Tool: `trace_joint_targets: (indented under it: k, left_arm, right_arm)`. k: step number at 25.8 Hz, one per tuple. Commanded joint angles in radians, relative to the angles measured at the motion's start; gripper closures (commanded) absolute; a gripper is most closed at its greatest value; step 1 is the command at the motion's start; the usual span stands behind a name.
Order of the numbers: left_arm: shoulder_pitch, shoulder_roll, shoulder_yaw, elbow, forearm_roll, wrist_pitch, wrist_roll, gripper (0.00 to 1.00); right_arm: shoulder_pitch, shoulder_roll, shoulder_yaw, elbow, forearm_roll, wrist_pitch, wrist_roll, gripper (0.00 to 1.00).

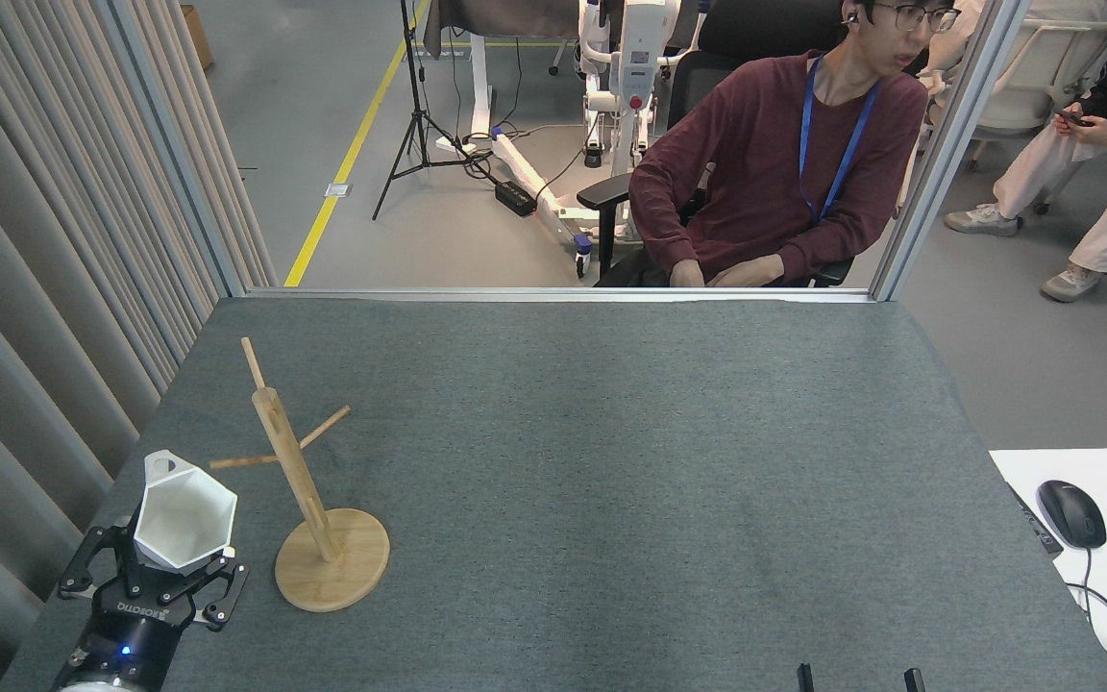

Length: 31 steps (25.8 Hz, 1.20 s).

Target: Hang cup on storage rack

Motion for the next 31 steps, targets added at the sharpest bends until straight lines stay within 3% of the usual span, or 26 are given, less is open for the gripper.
trace_joint_targets:
  k: [1, 15, 28, 31]
  left_arm:
    - [0.006, 0.001, 0.001, -0.031, 0.0, -0.028, -0.001, 0.47]
    - [0.012, 0.0, -0.008, -0.078, -0.067, -0.036, 0.003, 0.47]
    - [0.012, 0.001, -0.075, -0.081, -0.207, -0.036, 0.009, 0.48]
    - [0.009, 0.0, -0.083, -0.081, -0.222, -0.036, 0.009, 0.44]
  right_arm:
    - [-0.001, 0.0, 0.001, 0.001, 0.0, 0.0, -0.001, 0.02]
    - [-0.002, 0.001, -0.004, 0.0, 0.0, 0.0, -0.003, 0.02]
    - [-0.004, 0.003, -0.005, 0.001, 0.0, 0.0, -0.017, 0.02]
    - [-0.004, 0.003, -0.005, 0.001, 0.0, 0.0, -0.024, 0.02]
